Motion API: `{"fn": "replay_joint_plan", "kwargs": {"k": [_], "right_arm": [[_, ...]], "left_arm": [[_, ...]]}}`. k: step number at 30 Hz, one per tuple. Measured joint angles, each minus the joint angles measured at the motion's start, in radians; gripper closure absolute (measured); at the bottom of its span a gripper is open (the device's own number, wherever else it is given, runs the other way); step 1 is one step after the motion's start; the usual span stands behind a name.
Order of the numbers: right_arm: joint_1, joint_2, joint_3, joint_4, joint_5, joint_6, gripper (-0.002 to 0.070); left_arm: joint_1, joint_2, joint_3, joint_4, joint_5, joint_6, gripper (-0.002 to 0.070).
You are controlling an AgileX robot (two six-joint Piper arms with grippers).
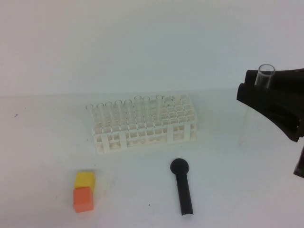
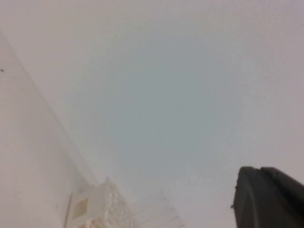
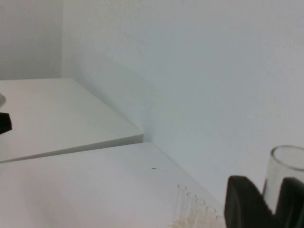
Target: Place the test tubes
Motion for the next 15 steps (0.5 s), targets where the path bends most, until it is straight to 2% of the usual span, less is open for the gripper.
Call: {"fn": "replay_joint_plan", "kwargs": {"k": [5, 8, 15], "right_arm": [[0.0, 0.0, 0.0, 0.0, 0.029, 0.001, 0.0554], [0.0, 0.0, 0.0, 0.0, 0.032, 0.002, 0.0554], [0.0, 0.0, 0.0, 0.0, 0.032, 0.004, 0.0554]], "left_arm": [[0.0, 0.0, 0.0, 0.0, -0.008, 0.0, 0.0676], [0.0, 0.002, 0.0, 0.044, -0.008, 0.0, 0.0676], [0.0, 0.004, 0.0, 0.352, -0.003, 0.0, 0.0676]]}}
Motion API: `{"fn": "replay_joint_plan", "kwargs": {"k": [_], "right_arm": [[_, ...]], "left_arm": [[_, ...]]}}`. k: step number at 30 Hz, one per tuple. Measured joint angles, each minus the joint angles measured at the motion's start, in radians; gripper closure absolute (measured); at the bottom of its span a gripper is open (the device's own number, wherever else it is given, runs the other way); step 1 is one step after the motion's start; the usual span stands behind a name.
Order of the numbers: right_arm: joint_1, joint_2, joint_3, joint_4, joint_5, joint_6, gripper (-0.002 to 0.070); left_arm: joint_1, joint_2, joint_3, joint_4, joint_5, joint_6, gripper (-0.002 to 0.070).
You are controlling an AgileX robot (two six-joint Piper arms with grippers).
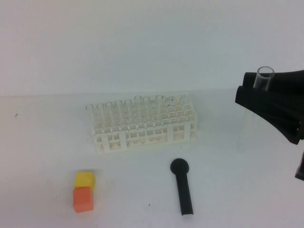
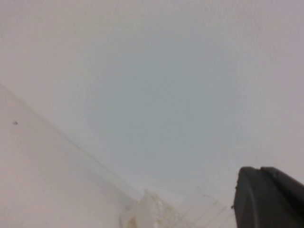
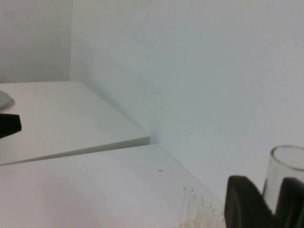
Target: Place the test tubes
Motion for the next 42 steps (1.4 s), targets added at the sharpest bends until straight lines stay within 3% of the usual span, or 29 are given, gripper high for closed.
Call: {"fn": "replay_joint_plan", "kwargs": {"k": [2, 5, 11, 19, 26, 33, 42], "right_arm": [[0.0, 0.0, 0.0, 0.0, 0.0, 0.002, 0.0554], [0.0, 0.0, 0.0, -0.001, 0.002, 0.002, 0.0554], [0.0, 0.0, 0.0, -0.001, 0.0, 0.002, 0.0554], [0.0, 0.0, 0.0, -0.001, -0.013, 0.002, 0.0554], [0.0, 0.0, 0.0, -0.002, -0.103, 0.002, 0.0554], [0.0, 0.085, 0.0, 0.002, -0.301, -0.014, 0.0554], [0.0, 0.34, -0.09, 0.002, -0.193, -0.075, 0.0554]], "left_arm": [[0.0, 0.0, 0.0, 0.061, 0.037, -0.026, 0.0676], [0.0, 0.0, 0.0, 0.014, 0.158, -0.126, 0.0676], [0.0, 0.0, 0.0, -0.247, 0.426, -0.466, 0.0676], [0.0, 0.0, 0.0, -0.521, 0.459, -0.545, 0.0676], [0.0, 0.0, 0.0, -0.509, 0.457, -0.51, 0.0676], [0.0, 0.0, 0.0, -0.396, 0.457, -0.51, 0.0676], [0.0, 0.0, 0.0, -0.199, 0.457, -0.507, 0.0676]]}}
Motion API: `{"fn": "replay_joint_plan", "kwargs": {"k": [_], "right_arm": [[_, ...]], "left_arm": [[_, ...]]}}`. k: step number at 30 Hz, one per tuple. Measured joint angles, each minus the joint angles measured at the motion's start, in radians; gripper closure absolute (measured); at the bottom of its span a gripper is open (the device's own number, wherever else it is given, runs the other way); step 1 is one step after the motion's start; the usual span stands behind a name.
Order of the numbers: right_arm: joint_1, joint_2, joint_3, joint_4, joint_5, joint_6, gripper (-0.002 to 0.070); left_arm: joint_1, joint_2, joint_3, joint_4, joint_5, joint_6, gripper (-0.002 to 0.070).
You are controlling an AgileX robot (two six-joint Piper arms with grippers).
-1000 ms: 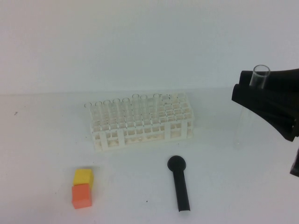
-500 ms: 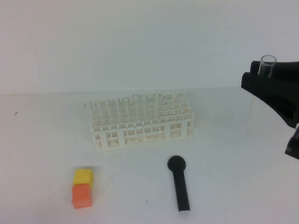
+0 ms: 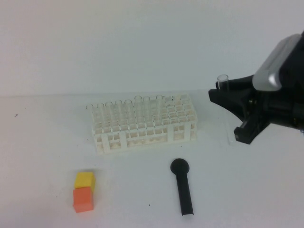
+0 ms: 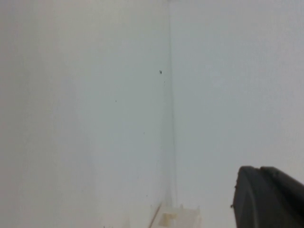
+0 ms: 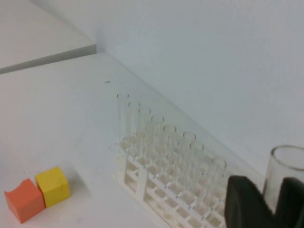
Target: Place the test tubes
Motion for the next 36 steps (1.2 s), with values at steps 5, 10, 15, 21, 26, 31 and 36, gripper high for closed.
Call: {"fn": "replay_joint_plan", "kwargs": {"k": [5, 10, 15, 21, 26, 31, 36], "right_arm": [[0.0, 0.101, -0.114, 0.0, 0.051, -0.01, 0.0554], [0.0, 0.146, -0.172, 0.0, 0.084, -0.026, 0.0554], [0.0, 0.15, -0.172, -0.014, 0.05, -0.028, 0.0554], [0.07, 0.193, -0.187, -0.166, -0.154, 0.034, 0.0554], [0.146, 0.326, -0.291, -0.466, -0.257, 0.456, 0.0554], [0.183, 0.451, -0.367, -0.783, -0.499, 1.011, 0.0554], [0.204, 0.504, -0.373, -1.197, -0.723, 1.461, 0.0554]], "left_arm": [[0.0, 0.0, 0.0, 0.12, 0.0, 0.015, 0.0676], [0.0, 0.0, 0.0, 0.254, 0.0, 0.032, 0.0676], [0.0, 0.0, 0.0, 0.409, 0.0, 0.032, 0.0676], [0.0, 0.0, 0.0, 0.591, 0.011, 0.032, 0.0676], [0.0, 0.0, 0.0, 0.726, 0.011, 0.032, 0.0676], [0.0, 0.0, 0.0, 0.835, 0.011, 0.043, 0.0676], [0.0, 0.0, 0.0, 0.898, 0.011, 0.043, 0.0676]]}}
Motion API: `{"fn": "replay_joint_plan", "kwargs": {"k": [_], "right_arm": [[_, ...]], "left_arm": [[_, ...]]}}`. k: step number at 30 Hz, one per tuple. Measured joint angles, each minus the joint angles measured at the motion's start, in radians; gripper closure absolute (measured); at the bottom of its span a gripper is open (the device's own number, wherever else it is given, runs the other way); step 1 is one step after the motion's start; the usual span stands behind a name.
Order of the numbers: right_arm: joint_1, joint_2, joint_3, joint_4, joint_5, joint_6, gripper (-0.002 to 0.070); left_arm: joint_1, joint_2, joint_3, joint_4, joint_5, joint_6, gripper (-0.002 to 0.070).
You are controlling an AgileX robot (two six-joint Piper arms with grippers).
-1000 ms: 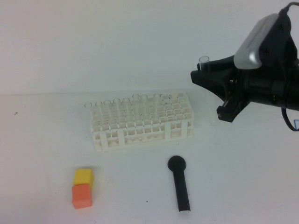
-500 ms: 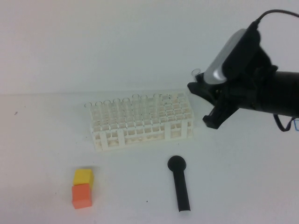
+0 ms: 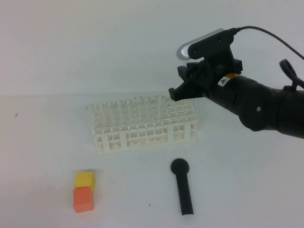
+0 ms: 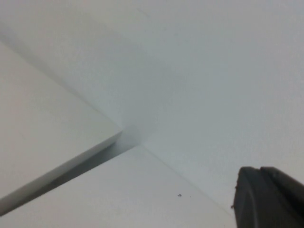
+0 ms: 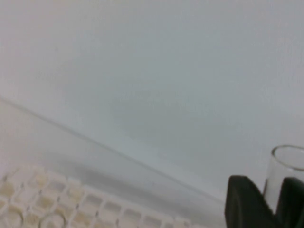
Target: Place the test tubes
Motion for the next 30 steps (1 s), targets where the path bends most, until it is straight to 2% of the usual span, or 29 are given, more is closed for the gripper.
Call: {"fn": "replay_joint_plan", "kwargs": {"k": [5, 9, 12, 23, 30], "right_arm": [[0.002, 0.047, -0.002, -0.37, -0.205, 0.373, 0.0554], [0.005, 0.119, -0.002, -0.417, -0.379, 0.538, 0.0554], [0.005, 0.173, -0.002, -0.407, -0.438, 0.579, 0.0554], [0.005, 0.214, -0.002, -0.46, -0.449, 0.628, 0.0554], [0.005, 0.179, -0.002, -0.48, -0.374, 0.635, 0.0554]], "left_arm": [[0.0, 0.0, 0.0, 0.085, 0.0, 0.0, 0.0676], [0.0, 0.0, 0.0, 0.139, 0.0, 0.0, 0.0676], [0.0, 0.0, 0.0, 0.155, 0.0, 0.0, 0.0676], [0.0, 0.0, 0.0, 0.155, 0.002, 0.022, 0.0676], [0.0, 0.0, 0.0, 0.163, 0.0, 0.022, 0.0676]]}}
